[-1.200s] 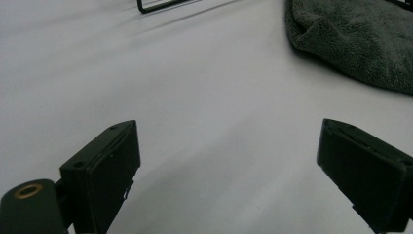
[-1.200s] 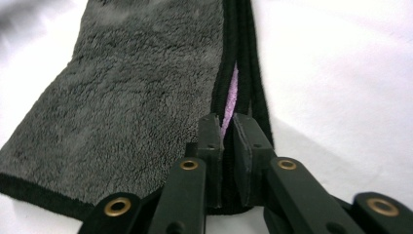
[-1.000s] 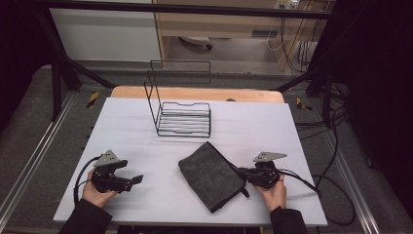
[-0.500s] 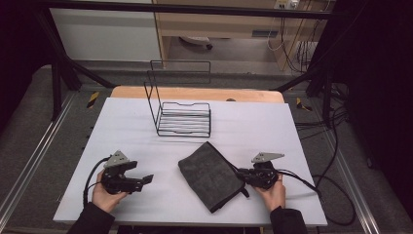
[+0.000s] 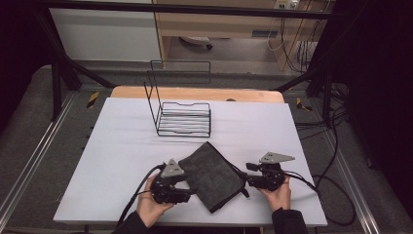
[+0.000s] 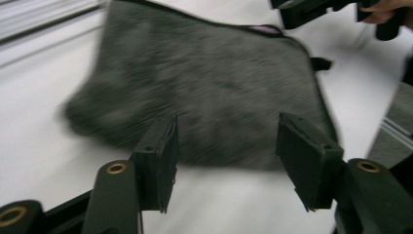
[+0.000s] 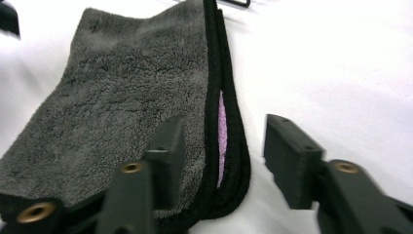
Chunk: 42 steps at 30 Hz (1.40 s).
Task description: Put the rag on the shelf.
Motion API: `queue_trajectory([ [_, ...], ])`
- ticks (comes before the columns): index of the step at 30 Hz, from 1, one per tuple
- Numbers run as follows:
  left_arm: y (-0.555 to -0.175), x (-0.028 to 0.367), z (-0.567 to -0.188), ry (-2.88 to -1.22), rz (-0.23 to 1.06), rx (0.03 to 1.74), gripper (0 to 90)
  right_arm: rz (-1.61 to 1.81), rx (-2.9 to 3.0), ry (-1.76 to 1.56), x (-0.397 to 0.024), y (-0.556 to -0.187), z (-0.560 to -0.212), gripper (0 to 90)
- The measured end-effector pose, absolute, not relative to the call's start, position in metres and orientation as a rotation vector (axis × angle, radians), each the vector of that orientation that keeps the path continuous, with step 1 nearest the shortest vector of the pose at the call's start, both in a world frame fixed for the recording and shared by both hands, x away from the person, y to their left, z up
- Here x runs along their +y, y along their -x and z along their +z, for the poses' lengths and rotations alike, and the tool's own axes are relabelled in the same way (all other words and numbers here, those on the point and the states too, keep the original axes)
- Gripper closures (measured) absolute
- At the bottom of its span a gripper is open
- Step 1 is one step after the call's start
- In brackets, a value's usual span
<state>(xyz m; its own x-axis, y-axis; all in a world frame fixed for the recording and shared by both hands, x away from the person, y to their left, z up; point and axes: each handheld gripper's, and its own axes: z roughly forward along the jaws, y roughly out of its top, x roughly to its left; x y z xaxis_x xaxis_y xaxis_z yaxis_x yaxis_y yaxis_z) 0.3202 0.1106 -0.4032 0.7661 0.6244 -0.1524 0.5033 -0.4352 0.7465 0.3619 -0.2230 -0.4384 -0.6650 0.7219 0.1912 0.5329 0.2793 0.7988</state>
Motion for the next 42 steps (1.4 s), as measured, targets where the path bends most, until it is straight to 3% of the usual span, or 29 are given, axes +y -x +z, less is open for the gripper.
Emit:
queue_trajectory([
  [9,-0.303,0.053,-0.417,-2.196,0.1,0.772,50.3,1.337,2.305,-1.168,-0.228,-0.357,-0.436,42.4],
  [20,-0.298,0.025,-0.437,-2.267,0.14,0.805,59.7,1.342,2.384,-1.152,-0.219,-0.36,-0.442,60.0],
  [24,-0.297,0.024,-0.438,-2.273,0.164,0.813,65.3,1.344,2.434,-1.118,-0.213,-0.359,-0.442,71.4],
  [31,-0.3,0.023,-0.438,-2.29,0.171,0.831,77.9,1.261,2.458,-1.142,-0.205,-0.364,-0.45,72.2],
  [34,-0.3,0.023,-0.438,-2.303,0.179,0.815,81.4,1.282,2.467,-1.151,-0.204,-0.364,-0.45,87.3],
  [42,-0.305,0.03,-0.431,-2.35,0.127,0.767,84.1,1.279,2.464,-1.157,-0.202,-0.362,-0.442,90.0],
])
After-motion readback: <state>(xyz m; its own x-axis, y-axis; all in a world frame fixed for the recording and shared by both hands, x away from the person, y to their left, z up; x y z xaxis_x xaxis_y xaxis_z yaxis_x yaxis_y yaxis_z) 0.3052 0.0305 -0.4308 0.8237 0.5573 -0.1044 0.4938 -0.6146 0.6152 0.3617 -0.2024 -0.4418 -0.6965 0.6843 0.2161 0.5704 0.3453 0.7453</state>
